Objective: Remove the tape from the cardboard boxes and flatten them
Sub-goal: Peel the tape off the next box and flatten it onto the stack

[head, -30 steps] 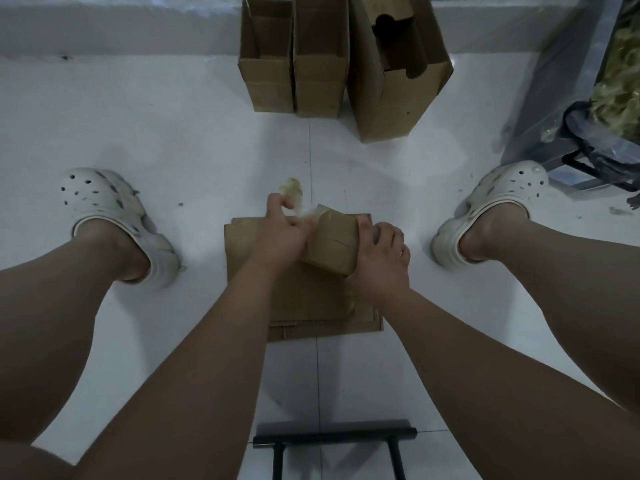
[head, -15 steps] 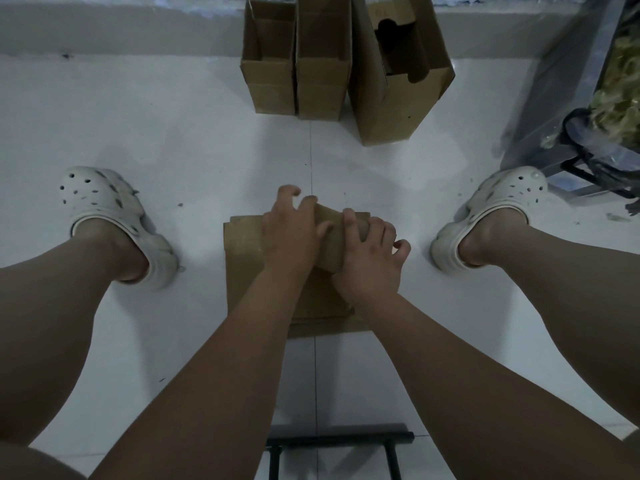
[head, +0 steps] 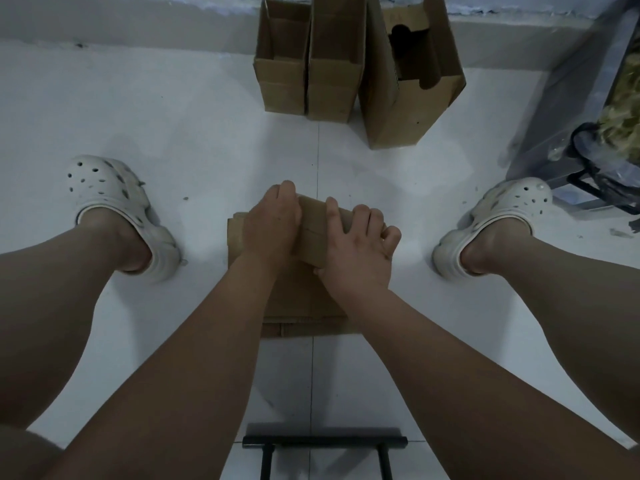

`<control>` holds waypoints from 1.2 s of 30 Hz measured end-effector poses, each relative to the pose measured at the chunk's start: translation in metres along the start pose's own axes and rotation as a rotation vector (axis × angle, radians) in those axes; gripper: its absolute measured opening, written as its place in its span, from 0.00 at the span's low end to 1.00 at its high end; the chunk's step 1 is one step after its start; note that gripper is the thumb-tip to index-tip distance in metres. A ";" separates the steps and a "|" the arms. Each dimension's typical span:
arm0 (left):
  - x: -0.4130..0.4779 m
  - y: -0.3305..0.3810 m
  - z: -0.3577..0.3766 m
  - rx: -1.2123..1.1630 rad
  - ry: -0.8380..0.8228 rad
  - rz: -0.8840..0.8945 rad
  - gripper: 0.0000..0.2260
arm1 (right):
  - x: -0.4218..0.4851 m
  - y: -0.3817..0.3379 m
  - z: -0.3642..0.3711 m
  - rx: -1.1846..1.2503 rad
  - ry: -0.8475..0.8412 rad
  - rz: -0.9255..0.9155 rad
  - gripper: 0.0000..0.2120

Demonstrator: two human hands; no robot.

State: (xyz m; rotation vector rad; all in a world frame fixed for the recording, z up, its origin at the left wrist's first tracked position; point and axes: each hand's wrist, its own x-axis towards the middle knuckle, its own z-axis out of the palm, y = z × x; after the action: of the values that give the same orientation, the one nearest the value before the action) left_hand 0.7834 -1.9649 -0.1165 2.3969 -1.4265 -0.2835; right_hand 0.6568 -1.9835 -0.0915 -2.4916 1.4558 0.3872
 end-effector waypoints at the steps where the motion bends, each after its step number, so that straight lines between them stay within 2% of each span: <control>1: 0.002 -0.002 0.000 -0.011 -0.002 -0.011 0.05 | 0.000 -0.001 -0.003 -0.010 -0.002 -0.006 0.47; 8: 0.004 -0.006 -0.001 -0.064 0.033 -0.179 0.06 | 0.001 -0.011 -0.021 -0.048 0.007 -0.082 0.44; 12: 0.005 -0.005 -0.003 -0.122 0.084 -0.360 0.05 | 0.006 -0.017 -0.027 -0.083 0.063 -0.136 0.42; 20: 0.012 -0.015 -0.005 -0.341 0.059 -0.702 0.03 | 0.019 -0.022 -0.037 -0.176 0.102 -0.243 0.40; 24: 0.018 -0.019 -0.008 -0.380 0.010 -0.755 0.04 | 0.026 -0.014 -0.035 -0.186 0.083 -0.290 0.41; 28: 0.021 -0.021 -0.010 -0.424 -0.063 -0.766 0.09 | 0.029 0.002 -0.030 -0.163 0.094 -0.319 0.42; 36: 0.013 -0.021 -0.003 -0.539 -0.210 -0.842 0.11 | 0.009 0.012 -0.008 -0.173 0.116 -0.271 0.44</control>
State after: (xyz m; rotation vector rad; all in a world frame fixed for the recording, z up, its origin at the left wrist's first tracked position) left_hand 0.8074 -1.9662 -0.1214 2.3781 -0.2401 -0.9917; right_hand 0.6512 -1.9997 -0.0880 -2.8449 1.1415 0.3336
